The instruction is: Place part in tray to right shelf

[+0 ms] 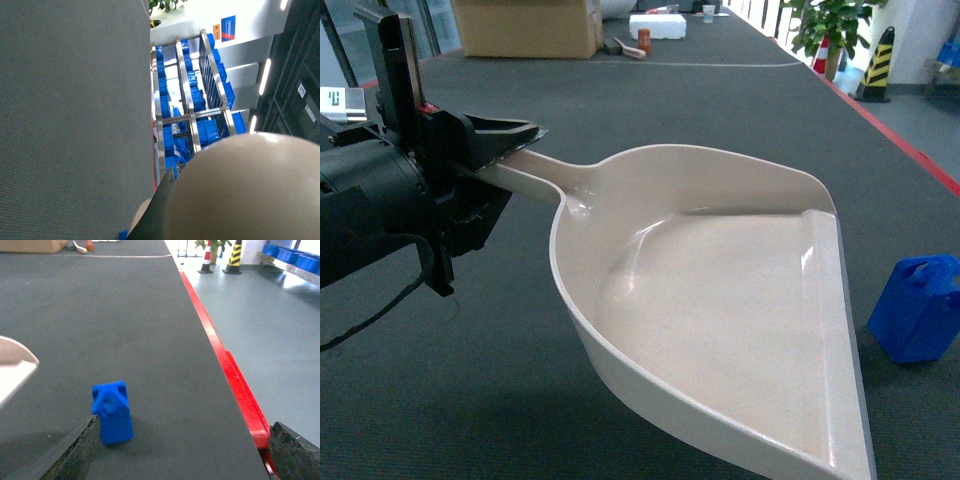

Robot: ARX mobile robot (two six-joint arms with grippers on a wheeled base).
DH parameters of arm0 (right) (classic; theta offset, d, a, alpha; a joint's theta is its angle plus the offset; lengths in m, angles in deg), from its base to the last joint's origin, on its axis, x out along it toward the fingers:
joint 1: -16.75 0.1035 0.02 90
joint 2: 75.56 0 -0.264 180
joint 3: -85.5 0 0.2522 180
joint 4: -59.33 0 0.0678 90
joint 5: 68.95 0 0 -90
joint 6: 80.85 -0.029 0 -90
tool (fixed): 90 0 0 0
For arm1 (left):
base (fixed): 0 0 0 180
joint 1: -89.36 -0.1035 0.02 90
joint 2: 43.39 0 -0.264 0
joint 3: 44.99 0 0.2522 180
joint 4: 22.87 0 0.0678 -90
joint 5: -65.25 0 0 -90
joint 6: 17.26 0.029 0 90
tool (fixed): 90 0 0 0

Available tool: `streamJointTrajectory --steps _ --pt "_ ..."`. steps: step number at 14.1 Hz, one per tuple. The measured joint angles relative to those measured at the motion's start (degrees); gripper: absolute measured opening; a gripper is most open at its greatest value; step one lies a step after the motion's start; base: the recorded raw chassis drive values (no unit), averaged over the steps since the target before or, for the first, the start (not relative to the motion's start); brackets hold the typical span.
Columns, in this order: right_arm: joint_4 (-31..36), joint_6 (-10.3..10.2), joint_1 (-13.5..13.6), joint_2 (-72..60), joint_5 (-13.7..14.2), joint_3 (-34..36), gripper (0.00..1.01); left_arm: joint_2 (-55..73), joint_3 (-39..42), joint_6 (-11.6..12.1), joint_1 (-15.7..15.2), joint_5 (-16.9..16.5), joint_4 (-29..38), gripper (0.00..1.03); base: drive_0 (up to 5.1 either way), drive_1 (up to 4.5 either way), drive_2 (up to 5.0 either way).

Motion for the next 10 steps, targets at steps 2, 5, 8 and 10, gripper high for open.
streamJointTrajectory --steps 2,5,8,10 --pt "5.3 0.0 1.0 -19.8 -2.6 -8.5 0.98 0.0 0.0 0.0 0.0 0.0 0.1 0.15 0.0 0.0 0.0" --pt "4.8 0.9 4.3 -38.8 -2.8 -19.6 0.98 0.0 0.0 0.0 -0.1 0.0 0.0 0.14 0.0 0.0 0.0" --pt "3.6 0.9 6.3 -49.7 -2.1 -28.0 0.98 0.0 0.0 0.0 -0.1 0.0 0.0 0.14 0.0 0.0 0.0" --pt "2.1 0.5 7.3 -56.0 -1.0 -32.0 0.98 0.0 0.0 0.0 -0.1 0.0 0.1 0.14 0.0 0.0 0.0"
